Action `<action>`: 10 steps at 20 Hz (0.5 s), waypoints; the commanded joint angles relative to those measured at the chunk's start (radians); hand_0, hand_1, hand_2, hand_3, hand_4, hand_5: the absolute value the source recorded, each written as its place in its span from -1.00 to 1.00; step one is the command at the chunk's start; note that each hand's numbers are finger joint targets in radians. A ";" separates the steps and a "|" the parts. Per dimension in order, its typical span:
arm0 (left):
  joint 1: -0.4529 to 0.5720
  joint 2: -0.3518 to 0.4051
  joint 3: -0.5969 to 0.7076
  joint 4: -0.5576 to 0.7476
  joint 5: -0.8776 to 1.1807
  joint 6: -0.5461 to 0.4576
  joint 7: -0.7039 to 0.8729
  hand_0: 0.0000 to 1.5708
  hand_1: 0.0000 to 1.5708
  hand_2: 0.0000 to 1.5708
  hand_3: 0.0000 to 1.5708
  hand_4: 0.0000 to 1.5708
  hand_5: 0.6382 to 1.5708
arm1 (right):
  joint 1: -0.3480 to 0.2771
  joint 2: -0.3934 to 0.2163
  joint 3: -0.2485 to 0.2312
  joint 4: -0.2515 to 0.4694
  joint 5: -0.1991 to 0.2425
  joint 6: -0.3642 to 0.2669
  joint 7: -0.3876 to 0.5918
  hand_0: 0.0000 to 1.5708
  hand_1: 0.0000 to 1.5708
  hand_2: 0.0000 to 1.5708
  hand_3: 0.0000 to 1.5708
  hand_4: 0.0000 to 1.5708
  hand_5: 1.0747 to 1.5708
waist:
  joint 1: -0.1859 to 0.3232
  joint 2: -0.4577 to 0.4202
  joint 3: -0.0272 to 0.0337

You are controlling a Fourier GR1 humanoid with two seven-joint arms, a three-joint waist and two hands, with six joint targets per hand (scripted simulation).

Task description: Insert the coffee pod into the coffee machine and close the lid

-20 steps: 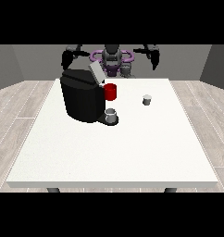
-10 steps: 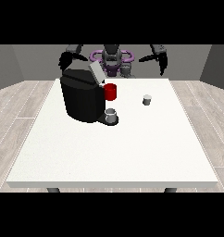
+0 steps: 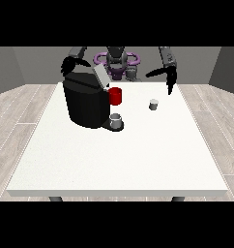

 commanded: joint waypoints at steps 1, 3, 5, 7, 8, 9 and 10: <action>-0.101 0.003 0.014 0.104 -0.005 0.007 0.084 -1.00 -1.00 -1.00 -1.00 -1.00 1.00 | -0.033 0.008 0.020 0.018 0.016 -0.008 0.024 -1.00 -1.00 -1.00 -1.00 -0.57 1.00 | -0.015 0.017 -0.0001; -0.107 0.046 0.034 0.169 -0.033 0.004 -0.037 -1.00 -1.00 -1.00 -1.00 -1.00 1.00 | -0.122 -0.023 -0.023 0.007 -0.009 -0.002 0.041 -1.00 -1.00 -1.00 -1.00 -0.57 1.00 | -0.007 0.103 -0.0005; -0.107 0.033 0.029 0.242 -0.058 0.023 -0.069 -1.00 -1.00 -1.00 -1.00 -1.00 1.00 | -0.100 -0.031 -0.024 -0.009 -0.012 0.002 0.061 -1.00 -1.00 -1.00 -1.00 -0.54 1.00 | -0.027 0.082 -0.0005; -0.137 0.047 0.010 0.259 -0.076 0.002 -0.008 -1.00 -1.00 -1.00 -1.00 -1.00 1.00 | -0.063 -0.020 -0.013 0.042 0.005 -0.011 0.061 -1.00 -1.00 -1.00 -1.00 -0.50 1.00 | -0.013 0.039 -0.0001; -0.130 0.028 -0.025 0.240 -0.115 0.027 -0.014 -1.00 -1.00 -1.00 -1.00 -1.00 1.00 | -0.073 0.016 0.049 0.050 0.041 -0.095 0.107 -1.00 -1.00 -1.00 -1.00 -0.53 1.00 | 0.015 0.024 -0.0001; -0.115 0.037 -0.010 0.288 -0.110 0.015 -0.071 -1.00 -1.00 -1.00 -1.00 -1.00 1.00 | -0.095 -0.003 -0.009 0.060 0.030 -0.060 0.047 -1.00 -1.00 -1.00 -1.00 -0.50 1.00 | 0.009 0.072 -0.0002; -0.186 0.028 -0.026 0.269 -0.121 0.029 0.031 -1.00 -1.00 -1.00 -1.00 -1.00 1.00 | -0.106 0.016 0.022 0.097 0.058 -0.077 0.063 -1.00 -1.00 -1.00 -1.00 -0.53 1.00 | 0.001 0.068 0.0000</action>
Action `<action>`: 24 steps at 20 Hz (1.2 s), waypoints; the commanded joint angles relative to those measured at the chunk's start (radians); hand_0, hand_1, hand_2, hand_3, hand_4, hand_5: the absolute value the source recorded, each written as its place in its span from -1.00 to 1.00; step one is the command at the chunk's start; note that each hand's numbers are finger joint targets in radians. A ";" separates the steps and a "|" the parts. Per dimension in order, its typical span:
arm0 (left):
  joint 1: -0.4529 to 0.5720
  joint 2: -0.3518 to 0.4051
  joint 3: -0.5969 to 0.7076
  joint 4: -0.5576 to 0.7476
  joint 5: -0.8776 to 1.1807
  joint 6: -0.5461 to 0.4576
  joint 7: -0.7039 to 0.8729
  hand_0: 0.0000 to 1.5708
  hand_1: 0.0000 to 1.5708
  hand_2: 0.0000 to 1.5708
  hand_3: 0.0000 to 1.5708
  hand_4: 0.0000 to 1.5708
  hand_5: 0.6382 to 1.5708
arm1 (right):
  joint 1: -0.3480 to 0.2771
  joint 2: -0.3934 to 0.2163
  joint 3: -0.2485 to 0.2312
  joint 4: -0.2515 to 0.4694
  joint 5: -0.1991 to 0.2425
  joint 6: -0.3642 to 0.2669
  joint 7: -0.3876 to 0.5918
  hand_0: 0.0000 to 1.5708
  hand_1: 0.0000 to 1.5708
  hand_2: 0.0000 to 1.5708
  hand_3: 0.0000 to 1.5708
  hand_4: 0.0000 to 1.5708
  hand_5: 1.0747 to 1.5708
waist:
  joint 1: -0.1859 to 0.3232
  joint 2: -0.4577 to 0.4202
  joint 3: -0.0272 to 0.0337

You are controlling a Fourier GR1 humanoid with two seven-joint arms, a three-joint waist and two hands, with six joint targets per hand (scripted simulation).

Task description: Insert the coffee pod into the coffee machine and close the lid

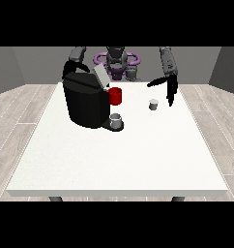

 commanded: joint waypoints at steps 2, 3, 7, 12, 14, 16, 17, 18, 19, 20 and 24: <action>-0.027 0.001 -0.048 0.082 -0.082 0.013 -0.033 -1.00 -1.00 -1.00 -1.00 -1.00 1.00 | -0.035 -0.002 -0.013 0.055 0.027 -0.033 -0.001 -1.00 -1.00 -1.00 -1.00 -0.48 1.00 | 0.012 0.011 0.0002; -0.081 0.019 -0.025 0.129 -0.076 0.009 -0.026 -1.00 -1.00 -0.86 -1.00 -1.00 1.00 | -0.039 0.004 0.035 0.024 0.051 -0.025 0.037 -1.00 -1.00 -1.00 -1.00 -0.45 1.00 | -0.017 0.019 0.0000; -0.090 0.037 -0.035 0.188 -0.136 0.045 -0.052 -0.87 -0.87 -0.36 -1.00 -1.00 1.00 | -0.055 0.012 0.025 0.027 0.048 -0.045 0.077 -1.00 -1.00 -1.00 -1.00 -0.46 1.00 | -0.019 0.010 -0.0001; -0.106 0.023 -0.053 0.237 -0.179 0.062 -0.034 0.03 0.03 0.08 -0.36 -1.00 1.00 | -0.088 -0.023 -0.035 0.118 0.026 -0.030 0.012 -1.00 -1.00 -1.00 -1.00 -0.46 1.00 | 0.004 0.017 0.0002; -0.104 0.085 -0.033 0.282 -0.190 0.050 -0.061 -0.22 -0.22 -0.06 -0.39 -1.00 1.00 | -0.010 -0.024 0.002 0.054 0.008 0.028 0.006 -1.00 -1.00 -1.00 -1.00 -0.51 1.00 | -0.054 0.010 -0.0001; -0.073 0.008 -0.099 0.279 -0.249 0.099 -0.082 -0.19 -0.19 -0.04 -0.38 -1.00 1.00 | -0.034 -0.010 0.012 0.076 0.035 -0.010 0.051 -1.00 -1.00 -1.00 -1.00 -0.45 1.00 | -0.015 -0.018 0.0000; -0.096 0.064 -0.075 0.314 -0.260 0.112 -0.085 -0.26 -0.26 -0.08 -0.40 -1.00 1.00 | -0.054 -0.020 0.007 0.024 0.014 0.005 0.080 -1.00 -1.00 -1.00 -1.00 -0.41 1.00 | -0.054 0.008 -0.0003; -0.097 0.064 -0.091 0.289 -0.256 0.062 -0.094 -0.24 -0.24 -0.09 -0.40 -1.00 1.00 | -0.030 -0.027 -0.029 0.125 0.007 0.017 -0.055 -1.00 -1.00 -1.00 -1.00 -0.42 1.00 | -0.011 0.026 0.0003; -0.107 0.032 -0.113 0.311 -0.294 0.121 -0.092 -0.28 -0.28 -0.11 -0.47 -1.00 1.00 | -0.053 0.014 0.025 0.066 0.048 -0.049 0.044 -1.00 -1.00 -1.00 -1.00 -0.45 1.00 | -0.029 0.010 -0.0001; -0.126 0.017 -0.114 0.320 -0.304 0.141 -0.079 -0.32 -0.32 -0.12 -0.44 -1.00 1.00 | -0.067 -0.007 0.005 0.076 0.024 -0.012 0.052 -1.00 -1.00 -1.00 -1.00 -0.39 1.00 | -0.036 0.012 0.0000; -0.107 0.044 -0.115 0.350 -0.346 0.187 -0.157 -0.14 -0.14 0.03 -0.30 -1.00 1.00 | -0.009 0.014 0.038 0.088 0.036 -0.047 0.001 -1.00 -1.00 -1.00 -1.00 -0.38 1.00 | -0.021 0.006 0.0000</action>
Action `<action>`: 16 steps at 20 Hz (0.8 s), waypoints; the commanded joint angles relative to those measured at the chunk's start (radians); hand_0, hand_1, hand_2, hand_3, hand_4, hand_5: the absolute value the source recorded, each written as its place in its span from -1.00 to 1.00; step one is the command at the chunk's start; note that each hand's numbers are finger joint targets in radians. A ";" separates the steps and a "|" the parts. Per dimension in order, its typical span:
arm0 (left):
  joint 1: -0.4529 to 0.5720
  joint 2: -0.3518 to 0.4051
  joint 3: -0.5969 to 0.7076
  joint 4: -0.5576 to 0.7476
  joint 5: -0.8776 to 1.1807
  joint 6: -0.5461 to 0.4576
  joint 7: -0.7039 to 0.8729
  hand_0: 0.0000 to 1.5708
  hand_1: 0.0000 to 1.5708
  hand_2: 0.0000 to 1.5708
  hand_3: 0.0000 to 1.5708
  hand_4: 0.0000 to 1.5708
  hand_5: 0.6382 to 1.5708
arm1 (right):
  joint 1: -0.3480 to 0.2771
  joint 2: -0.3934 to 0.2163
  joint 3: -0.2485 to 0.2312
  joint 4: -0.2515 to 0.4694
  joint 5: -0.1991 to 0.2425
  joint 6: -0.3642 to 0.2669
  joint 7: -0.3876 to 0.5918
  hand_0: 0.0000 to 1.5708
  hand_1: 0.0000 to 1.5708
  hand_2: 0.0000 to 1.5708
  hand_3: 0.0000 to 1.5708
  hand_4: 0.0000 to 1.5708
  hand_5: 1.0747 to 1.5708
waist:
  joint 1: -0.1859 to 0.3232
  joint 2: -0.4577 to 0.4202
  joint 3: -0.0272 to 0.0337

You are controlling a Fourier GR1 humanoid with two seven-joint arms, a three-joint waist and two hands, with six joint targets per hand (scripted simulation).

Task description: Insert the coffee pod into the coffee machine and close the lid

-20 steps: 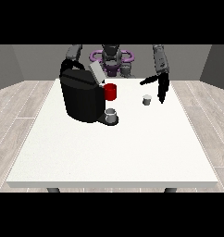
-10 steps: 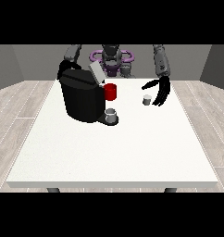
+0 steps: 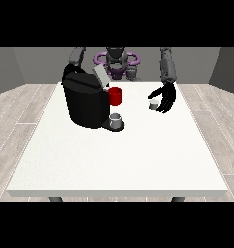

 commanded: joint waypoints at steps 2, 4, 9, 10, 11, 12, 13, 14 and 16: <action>-0.040 -0.023 0.004 0.044 -0.048 0.082 -0.022 -0.08 -0.08 0.08 -0.21 -0.81 1.00 | -0.035 0.001 -0.029 0.036 -0.013 -0.014 -0.015 -1.00 -1.00 -1.00 -1.00 -0.33 1.00 | 0.010 0.009 0.0001; -0.085 -0.023 0.012 0.056 -0.057 0.104 -0.016 -0.13 -0.13 0.08 -0.17 -0.63 1.00 | -0.053 0.015 -0.019 0.048 -0.007 -0.022 -0.034 -1.00 -1.00 -1.00 -1.00 -0.35 1.00 | -0.001 0.033 0.0001; -0.055 -0.017 0.005 0.096 -0.098 0.153 -0.087 0.17 0.17 0.33 0.06 -0.54 1.00 | -0.035 0.002 -0.041 0.036 -0.043 0.004 -0.039 -1.00 -1.00 -1.00 -1.00 -0.35 1.00 | 0.006 0.014 0.0001; -0.059 0.011 0.013 0.106 -0.106 0.175 -0.111 0.24 0.24 0.38 0.10 -0.59 1.00 | -0.015 -0.006 -0.032 0.014 -0.048 0.025 -0.027 -1.00 -1.00 -1.00 -1.00 -0.34 1.00 | -0.016 0.028 0.0000; -0.057 0.004 -0.007 0.124 -0.125 0.143 -0.073 0.26 0.26 0.39 0.10 -0.64 1.00 | -0.012 0.001 0.000 -0.016 -0.030 0.018 0.037 -1.00 -1.00 -1.00 -1.00 -0.32 1.00 | -0.016 -0.020 -0.0001; -0.045 0.008 -0.011 0.130 -0.140 0.175 -0.094 0.18 0.18 0.32 0.04 -0.64 1.00 | -0.002 0.006 -0.019 0.017 -0.043 0.022 -0.031 -1.00 -1.00 -1.00 -1.00 -0.38 1.00 | -0.015 0.025 0.0001; -0.025 0.005 -0.020 0.126 -0.155 0.194 -0.080 0.14 0.14 0.29 -0.01 -0.61 1.00 | -0.008 -0.047 -0.063 0.022 -0.077 0.070 -0.039 -1.00 -1.00 -1.00 -1.00 -0.46 1.00 | -0.012 0.010 0.0002; -0.076 0.017 -0.018 0.144 -0.159 0.156 -0.056 0.24 0.24 0.34 0.01 -0.59 1.00 | 0.002 0.004 -0.015 0.004 -0.035 0.013 -0.007 -1.00 -1.00 -1.00 -1.00 -0.45 1.00 | -0.028 0.002 0.0001; -0.082 0.003 -0.016 0.154 -0.171 0.194 -0.082 0.42 0.42 0.49 0.23 -0.64 1.00 | -0.053 -0.024 -0.046 0.020 -0.047 0.024 -0.023 -1.00 -1.00 -1.00 -1.00 -0.49 1.00 | -0.012 0.042 0.0000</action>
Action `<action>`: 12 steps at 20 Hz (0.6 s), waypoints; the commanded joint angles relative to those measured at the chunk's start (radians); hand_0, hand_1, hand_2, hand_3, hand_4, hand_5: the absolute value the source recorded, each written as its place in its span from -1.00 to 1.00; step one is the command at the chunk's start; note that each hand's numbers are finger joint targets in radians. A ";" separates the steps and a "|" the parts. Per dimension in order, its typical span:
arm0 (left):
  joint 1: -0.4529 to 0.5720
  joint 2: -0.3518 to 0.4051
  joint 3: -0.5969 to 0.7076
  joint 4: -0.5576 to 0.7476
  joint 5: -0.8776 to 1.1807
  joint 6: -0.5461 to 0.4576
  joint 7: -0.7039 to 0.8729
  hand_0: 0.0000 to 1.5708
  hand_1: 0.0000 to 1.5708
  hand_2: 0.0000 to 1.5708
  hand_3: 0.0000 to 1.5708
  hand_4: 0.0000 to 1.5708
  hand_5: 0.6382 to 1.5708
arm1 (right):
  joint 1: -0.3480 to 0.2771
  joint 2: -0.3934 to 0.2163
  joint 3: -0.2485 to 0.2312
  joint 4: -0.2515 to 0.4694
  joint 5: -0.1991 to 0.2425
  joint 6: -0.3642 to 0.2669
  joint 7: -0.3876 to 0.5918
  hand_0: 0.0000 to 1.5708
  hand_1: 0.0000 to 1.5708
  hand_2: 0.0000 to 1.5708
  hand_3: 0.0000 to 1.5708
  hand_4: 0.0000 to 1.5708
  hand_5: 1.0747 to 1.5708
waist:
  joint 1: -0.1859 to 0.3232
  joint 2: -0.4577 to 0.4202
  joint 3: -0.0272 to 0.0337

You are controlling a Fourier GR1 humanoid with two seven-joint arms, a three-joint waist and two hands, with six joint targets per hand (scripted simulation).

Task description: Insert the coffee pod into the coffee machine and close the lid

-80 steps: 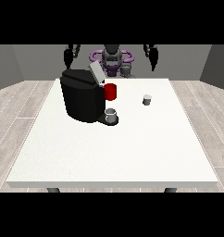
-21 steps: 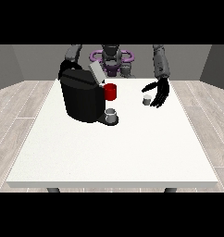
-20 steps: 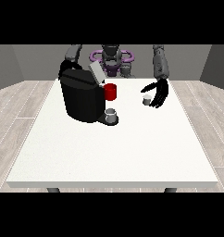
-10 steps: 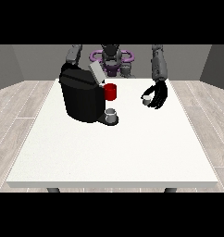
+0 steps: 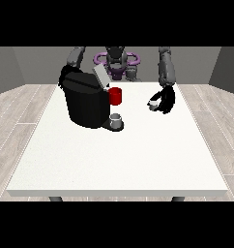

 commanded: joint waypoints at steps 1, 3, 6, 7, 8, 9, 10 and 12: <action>-0.018 0.038 0.004 0.013 -0.013 -0.038 -0.043 0.49 0.49 0.64 0.51 -0.47 1.00 | -0.020 -0.011 -0.045 0.038 -0.031 -0.001 -0.008 -1.00 -1.00 -1.00 -1.00 -0.46 1.00 | 0.029 -0.006 -0.0021; -0.025 0.016 0.012 0.045 -0.019 -0.010 -0.062 0.61 0.61 0.78 0.74 -0.35 1.00 | 0.008 0.008 0.001 -0.013 -0.004 -0.016 0.028 -1.00 -1.00 -1.00 -1.00 -0.43 1.00 | 0.000 -0.009 -0.0024; -0.079 0.021 -0.011 -0.024 -0.014 -0.095 -0.061 0.87 0.87 0.87 0.80 -0.23 1.00 | 0.016 -0.004 -0.038 0.097 -0.033 0.016 -0.069 -1.00 -1.00 -1.00 -1.00 -0.44 1.00 | 0.028 -0.026 -0.0016; -0.084 -0.033 -0.024 -0.030 -0.016 -0.090 -0.035 0.88 0.88 0.87 0.79 -0.20 1.00 | -0.001 -0.007 -0.028 0.085 -0.025 0.007 -0.009 -1.00 -1.00 -1.00 -1.00 -0.42 1.00 | 0.021 -0.060 -0.0018; -0.121 0.024 -0.010 -0.051 0.000 -0.142 -0.079 0.85 0.85 0.85 0.77 -0.21 1.00 | -0.029 -0.012 -0.053 0.114 -0.039 0.009 -0.041 -1.00 -1.00 -1.00 -1.00 -0.36 1.00 | 0.046 -0.037 -0.0016; -0.106 -0.044 -0.039 -0.059 -0.019 -0.133 -0.012 0.78 0.78 0.81 0.74 -0.24 1.00 | 0.009 0.029 -0.011 0.135 0.002 -0.028 -0.045 -1.00 -1.00 -1.00 -1.00 -0.37 1.00 | 0.053 -0.093 -0.0016; -0.134 0.007 -0.020 -0.058 -0.007 -0.175 -0.025 0.77 0.77 0.79 0.72 -0.26 1.00 | -0.005 -0.008 -0.038 0.119 -0.024 0.000 -0.011 -1.00 -1.00 -1.00 -1.00 -0.38 1.00 | 0.038 -0.098 -0.0017; -0.133 -0.029 -0.025 -0.059 -0.022 -0.131 -0.025 0.68 0.68 0.76 0.72 -0.26 1.00 | -0.002 0.031 0.015 0.100 -0.006 -0.028 0.005 -1.00 -1.00 -1.00 -1.00 -0.40 1.00 | 0.025 -0.093 -0.0020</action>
